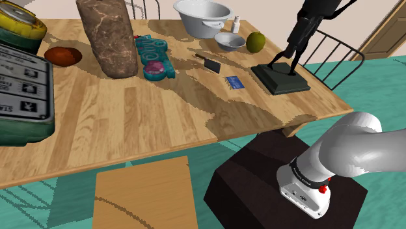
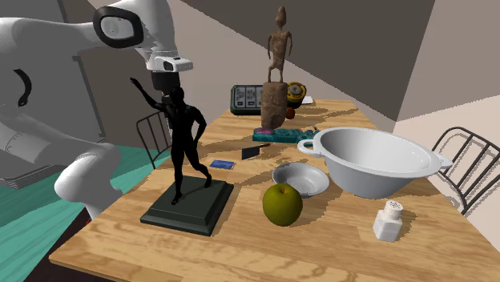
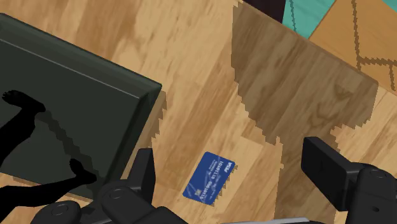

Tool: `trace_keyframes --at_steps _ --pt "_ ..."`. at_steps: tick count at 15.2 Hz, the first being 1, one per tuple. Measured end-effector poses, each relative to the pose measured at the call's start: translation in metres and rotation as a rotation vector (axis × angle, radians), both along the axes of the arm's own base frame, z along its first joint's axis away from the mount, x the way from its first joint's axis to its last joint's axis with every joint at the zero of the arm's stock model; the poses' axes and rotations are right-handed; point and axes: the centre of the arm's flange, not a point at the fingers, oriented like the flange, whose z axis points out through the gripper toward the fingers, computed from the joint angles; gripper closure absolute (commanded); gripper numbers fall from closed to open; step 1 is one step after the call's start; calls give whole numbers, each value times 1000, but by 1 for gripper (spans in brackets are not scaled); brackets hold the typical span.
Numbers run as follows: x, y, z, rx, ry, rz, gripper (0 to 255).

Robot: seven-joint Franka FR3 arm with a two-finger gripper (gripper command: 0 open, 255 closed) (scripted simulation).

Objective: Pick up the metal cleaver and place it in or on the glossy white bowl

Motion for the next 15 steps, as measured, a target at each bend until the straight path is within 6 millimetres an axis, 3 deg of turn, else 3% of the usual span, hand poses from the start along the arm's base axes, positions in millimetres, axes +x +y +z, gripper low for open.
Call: trace_keyframes --at_steps 3,15 --pt "13 3 -8 -3 1 9 0" --pt "158 39 -65 -36 6 102 0"
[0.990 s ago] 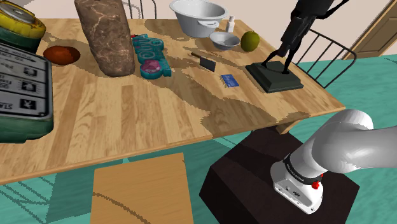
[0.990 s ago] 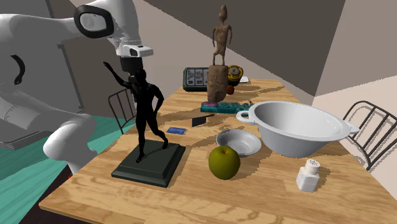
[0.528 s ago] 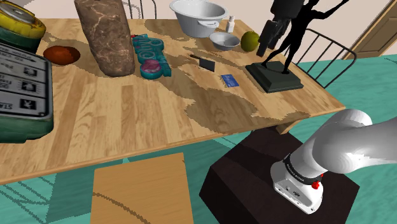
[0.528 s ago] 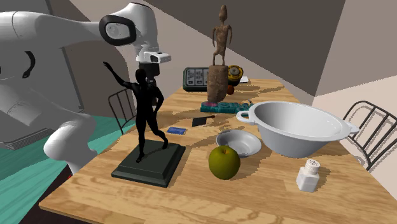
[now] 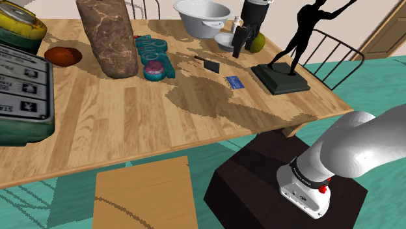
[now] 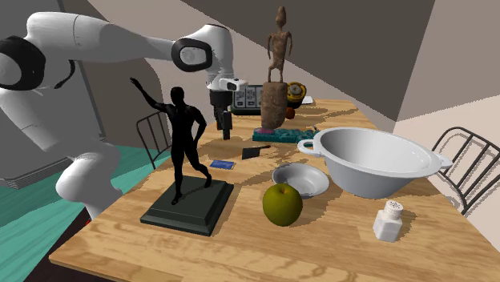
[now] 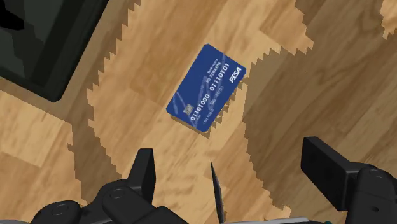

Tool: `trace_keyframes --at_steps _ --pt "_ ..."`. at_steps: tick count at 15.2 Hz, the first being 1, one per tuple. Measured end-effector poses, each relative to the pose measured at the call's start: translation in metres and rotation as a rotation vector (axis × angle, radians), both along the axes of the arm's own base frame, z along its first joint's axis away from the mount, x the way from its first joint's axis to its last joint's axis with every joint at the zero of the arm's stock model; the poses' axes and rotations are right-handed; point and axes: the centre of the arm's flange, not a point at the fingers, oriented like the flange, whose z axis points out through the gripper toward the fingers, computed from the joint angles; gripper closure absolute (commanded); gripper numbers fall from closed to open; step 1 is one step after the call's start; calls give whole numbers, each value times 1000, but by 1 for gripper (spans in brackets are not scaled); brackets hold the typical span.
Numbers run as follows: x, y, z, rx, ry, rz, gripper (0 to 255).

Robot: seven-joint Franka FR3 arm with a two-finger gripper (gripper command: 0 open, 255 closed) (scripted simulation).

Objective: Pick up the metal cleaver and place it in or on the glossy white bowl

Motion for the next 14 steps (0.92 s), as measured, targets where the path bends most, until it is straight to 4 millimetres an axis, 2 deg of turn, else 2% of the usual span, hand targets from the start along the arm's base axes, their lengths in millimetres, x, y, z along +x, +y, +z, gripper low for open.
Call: trace_keyframes --at_steps 10,14 --pt "117 37 -49 -28 4 79 0" --pt "127 41 -70 -30 4 86 0"
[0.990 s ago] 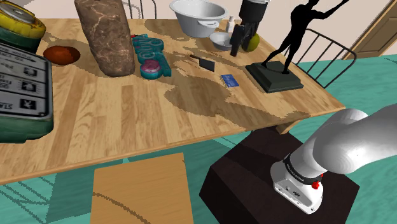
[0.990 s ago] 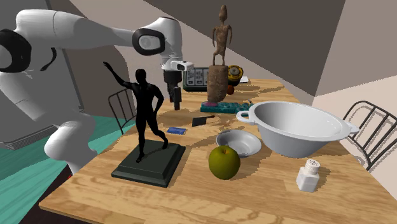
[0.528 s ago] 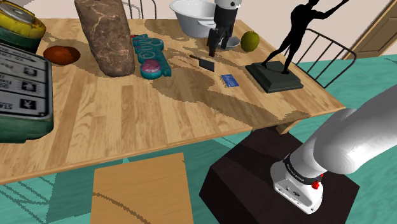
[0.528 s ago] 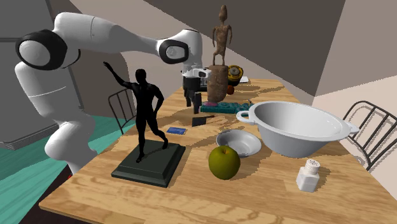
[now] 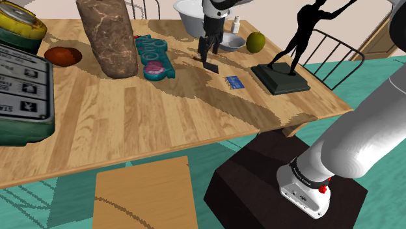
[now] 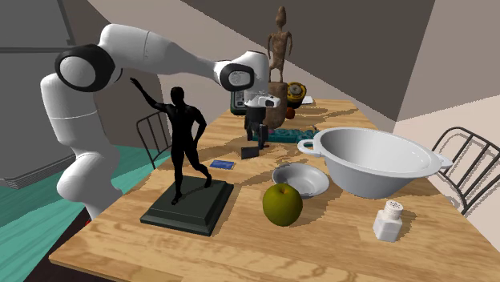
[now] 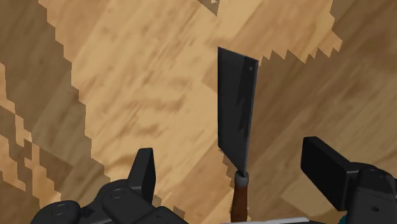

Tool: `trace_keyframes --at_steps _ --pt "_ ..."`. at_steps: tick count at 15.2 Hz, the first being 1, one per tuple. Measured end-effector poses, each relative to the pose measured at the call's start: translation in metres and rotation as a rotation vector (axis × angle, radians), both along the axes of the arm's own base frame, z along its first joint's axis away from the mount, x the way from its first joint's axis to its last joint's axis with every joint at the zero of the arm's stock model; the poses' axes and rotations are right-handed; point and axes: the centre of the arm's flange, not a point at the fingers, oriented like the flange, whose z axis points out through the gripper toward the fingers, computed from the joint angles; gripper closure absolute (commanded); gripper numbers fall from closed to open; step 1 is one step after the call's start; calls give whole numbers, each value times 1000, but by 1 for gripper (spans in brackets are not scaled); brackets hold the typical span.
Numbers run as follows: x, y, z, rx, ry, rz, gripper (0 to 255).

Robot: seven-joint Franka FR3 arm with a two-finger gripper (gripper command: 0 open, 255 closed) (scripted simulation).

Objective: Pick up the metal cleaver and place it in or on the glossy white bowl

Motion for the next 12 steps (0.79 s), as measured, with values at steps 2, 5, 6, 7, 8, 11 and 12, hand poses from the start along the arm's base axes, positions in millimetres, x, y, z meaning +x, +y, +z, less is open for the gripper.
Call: trace_keyframes --at_steps 2,5,6,7,8,11,12 --pt "0 1 -12 0 0 1 0" --pt "0 0 -23 0 0 1 0" --pt "0 0 -24 0 0 1 0" --pt "0 0 -24 0 0 1 0" --pt "0 0 -25 0 0 1 0" --pt "0 0 -25 0 -1 1 0" --pt "0 0 -25 0 -1 1 255"
